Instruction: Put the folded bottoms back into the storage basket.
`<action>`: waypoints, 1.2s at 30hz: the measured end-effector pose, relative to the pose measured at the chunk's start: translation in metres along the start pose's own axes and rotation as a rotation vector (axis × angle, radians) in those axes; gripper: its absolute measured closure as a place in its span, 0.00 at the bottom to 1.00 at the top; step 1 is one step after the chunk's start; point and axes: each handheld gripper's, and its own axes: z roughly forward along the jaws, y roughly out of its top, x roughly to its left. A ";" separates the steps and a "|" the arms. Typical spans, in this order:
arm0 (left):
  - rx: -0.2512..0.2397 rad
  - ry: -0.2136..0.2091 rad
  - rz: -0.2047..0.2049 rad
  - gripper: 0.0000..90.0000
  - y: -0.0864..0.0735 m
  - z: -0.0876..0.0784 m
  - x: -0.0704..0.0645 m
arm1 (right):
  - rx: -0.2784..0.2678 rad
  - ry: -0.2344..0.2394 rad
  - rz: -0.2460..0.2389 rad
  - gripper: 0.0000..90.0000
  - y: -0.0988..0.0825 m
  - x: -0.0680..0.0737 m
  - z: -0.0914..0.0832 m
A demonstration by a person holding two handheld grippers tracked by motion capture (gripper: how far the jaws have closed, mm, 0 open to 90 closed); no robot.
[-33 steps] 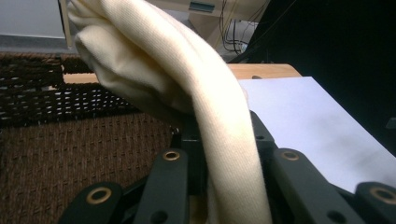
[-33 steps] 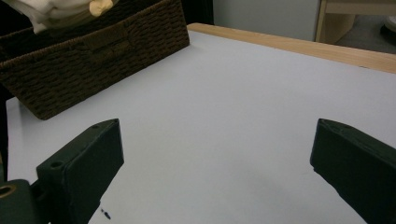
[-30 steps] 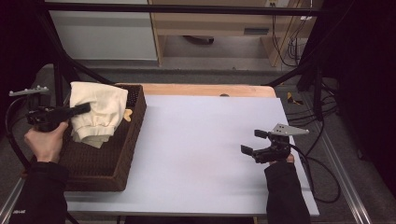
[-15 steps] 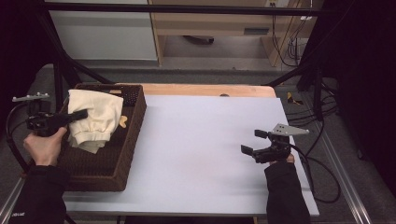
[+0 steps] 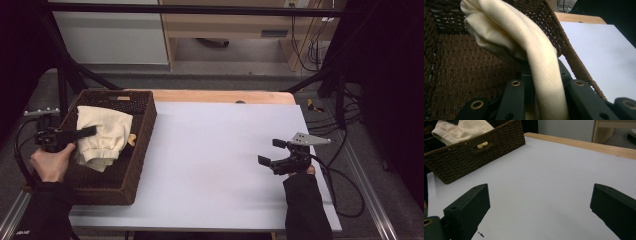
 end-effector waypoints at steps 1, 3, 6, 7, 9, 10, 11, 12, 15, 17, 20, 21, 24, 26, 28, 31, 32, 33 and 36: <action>0.009 0.000 0.001 0.82 -0.001 0.003 0.000 | 0.000 0.000 0.001 0.03 0.000 0.000 0.000; 0.015 0.000 0.002 0.82 -0.002 0.004 -0.001 | 0.000 0.000 0.001 0.03 0.000 0.000 0.000; 0.029 -0.001 0.001 0.82 -0.005 0.010 -0.002 | 0.001 0.001 0.000 0.03 0.000 0.000 0.000; 0.039 -0.002 0.001 0.82 -0.007 0.013 -0.003 | 0.000 0.002 0.002 0.03 0.000 0.000 0.000; 0.045 -0.003 0.002 0.82 -0.008 0.016 -0.003 | 0.000 0.001 0.002 0.03 0.000 0.000 0.000; 0.051 -0.003 0.003 0.82 -0.009 0.018 -0.003 | -0.001 0.001 0.002 0.03 0.000 0.000 0.000; 0.057 -0.003 0.004 0.82 -0.010 0.020 -0.004 | 0.000 0.001 0.001 0.03 0.000 0.000 0.000; 0.059 -0.002 0.004 0.82 -0.010 0.021 -0.004 | 0.000 0.001 0.001 0.03 0.000 0.000 0.000; 0.069 -0.003 0.011 0.82 -0.012 0.026 -0.006 | 0.000 0.001 0.001 0.03 0.000 0.000 0.000; 0.081 -0.005 0.012 0.82 -0.013 0.029 -0.007 | -0.001 0.001 0.001 0.03 0.000 0.000 0.000; 0.101 -0.002 0.023 0.81 -0.013 0.032 -0.009 | -0.001 0.001 0.001 0.03 0.000 0.000 -0.001; 0.109 0.000 0.030 0.81 -0.013 0.034 -0.010 | -0.001 0.002 0.002 0.03 0.000 0.000 -0.001; 0.121 0.001 0.031 0.81 -0.013 0.036 -0.011 | -0.002 0.002 0.002 0.03 0.000 0.000 -0.001; 0.131 0.007 0.030 0.81 -0.013 0.038 -0.011 | -0.003 0.002 0.003 0.03 0.000 0.000 -0.001; 0.142 0.015 0.032 0.81 -0.013 0.039 -0.011 | -0.004 0.003 0.001 0.03 0.000 0.000 -0.001; 0.166 0.021 0.032 0.80 -0.013 0.042 -0.010 | -0.003 0.003 0.003 0.03 0.000 0.000 -0.001; 0.166 0.021 0.032 0.79 -0.013 0.042 -0.010 | -0.003 0.003 0.003 0.03 0.000 0.000 -0.001; 0.174 0.031 0.038 0.79 -0.013 0.043 -0.010 | -0.004 0.003 0.002 0.03 0.000 0.001 -0.001; 0.184 0.056 0.048 0.76 -0.014 0.043 -0.010 | -0.006 0.004 0.001 0.03 0.000 0.001 -0.001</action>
